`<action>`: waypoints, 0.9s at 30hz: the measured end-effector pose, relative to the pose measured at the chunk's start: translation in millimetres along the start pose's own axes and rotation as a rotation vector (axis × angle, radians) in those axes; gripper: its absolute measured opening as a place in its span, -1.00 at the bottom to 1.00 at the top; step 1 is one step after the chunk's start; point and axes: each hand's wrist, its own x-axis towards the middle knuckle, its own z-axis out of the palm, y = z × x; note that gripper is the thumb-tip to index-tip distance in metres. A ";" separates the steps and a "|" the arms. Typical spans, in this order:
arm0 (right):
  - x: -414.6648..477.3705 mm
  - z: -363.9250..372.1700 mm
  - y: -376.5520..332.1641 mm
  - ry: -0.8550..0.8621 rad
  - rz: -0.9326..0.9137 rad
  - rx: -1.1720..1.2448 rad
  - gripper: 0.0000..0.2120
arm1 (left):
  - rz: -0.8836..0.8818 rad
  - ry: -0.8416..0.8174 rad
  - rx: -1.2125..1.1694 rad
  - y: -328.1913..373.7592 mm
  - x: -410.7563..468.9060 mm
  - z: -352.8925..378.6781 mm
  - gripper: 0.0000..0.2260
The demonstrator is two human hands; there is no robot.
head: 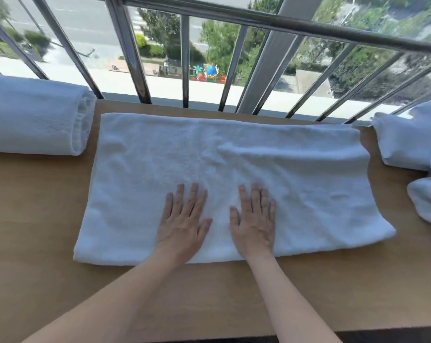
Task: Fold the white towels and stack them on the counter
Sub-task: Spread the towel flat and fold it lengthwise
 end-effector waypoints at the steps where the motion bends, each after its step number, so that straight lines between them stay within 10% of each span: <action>1: 4.0 -5.1 23.1 0.008 0.023 0.006 -0.41 | 0.018 -0.013 0.004 18.6 9.2 3.7 -0.39; 12: 39.7 -52.3 255.4 0.008 0.480 0.028 -0.39 | 0.240 -0.073 0.097 213.3 129.5 34.2 -0.38; 27: 51.7 -57.1 280.4 0.270 0.491 0.115 -0.34 | 0.346 -0.045 0.094 270.1 249.0 25.3 -0.41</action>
